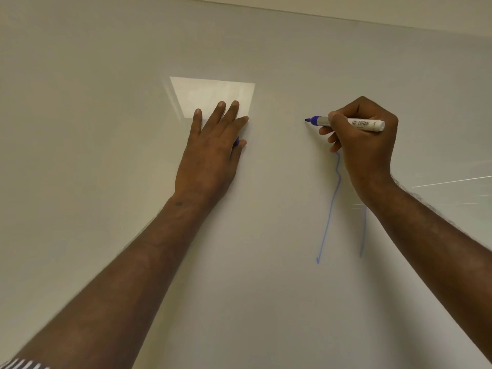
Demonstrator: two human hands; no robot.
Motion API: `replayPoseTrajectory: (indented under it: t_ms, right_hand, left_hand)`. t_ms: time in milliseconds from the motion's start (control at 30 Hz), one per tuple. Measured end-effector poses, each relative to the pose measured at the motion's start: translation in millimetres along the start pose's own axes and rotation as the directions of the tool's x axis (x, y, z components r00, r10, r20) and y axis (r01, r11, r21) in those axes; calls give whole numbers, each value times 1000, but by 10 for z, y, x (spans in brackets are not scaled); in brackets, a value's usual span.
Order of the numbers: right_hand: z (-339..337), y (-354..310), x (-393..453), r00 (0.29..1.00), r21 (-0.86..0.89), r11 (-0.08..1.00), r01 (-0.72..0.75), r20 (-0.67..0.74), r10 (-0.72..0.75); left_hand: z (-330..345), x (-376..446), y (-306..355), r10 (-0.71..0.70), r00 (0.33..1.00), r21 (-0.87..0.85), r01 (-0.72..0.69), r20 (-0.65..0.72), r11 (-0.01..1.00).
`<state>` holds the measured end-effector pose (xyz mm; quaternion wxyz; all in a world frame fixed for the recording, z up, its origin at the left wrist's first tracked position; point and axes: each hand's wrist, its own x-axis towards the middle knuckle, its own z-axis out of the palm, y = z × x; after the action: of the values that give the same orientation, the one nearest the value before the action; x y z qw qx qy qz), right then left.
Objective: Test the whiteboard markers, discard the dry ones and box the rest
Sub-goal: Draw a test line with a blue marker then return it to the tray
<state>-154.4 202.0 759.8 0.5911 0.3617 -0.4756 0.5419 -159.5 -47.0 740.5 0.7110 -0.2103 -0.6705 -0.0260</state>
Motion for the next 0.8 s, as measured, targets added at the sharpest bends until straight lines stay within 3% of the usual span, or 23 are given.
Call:
replayPoseTrajectory:
  t_ms: [200,400,667,800]
  right_hand:
    - [95,47,-227,995,-73,994,76,67,-71]
    - [55,85,-366,998,-57,997,60,10,-60]
    - [-96,117,-717,995,-107,992,70,72,-62]
    - [-160,46,-1129,951,-151,976,159,291,-110]
  left_hand:
    - [-6,-8,-2,-7,1000,-7,7,3,1000]
    - [5,-18,-10,-7,1000,-15,7,4,1000]
    - [-11,-21,-5,-14,1000,-15,15,10,1000]
    - [-20,-28,5,-22,1000,-18,22,16,1000]
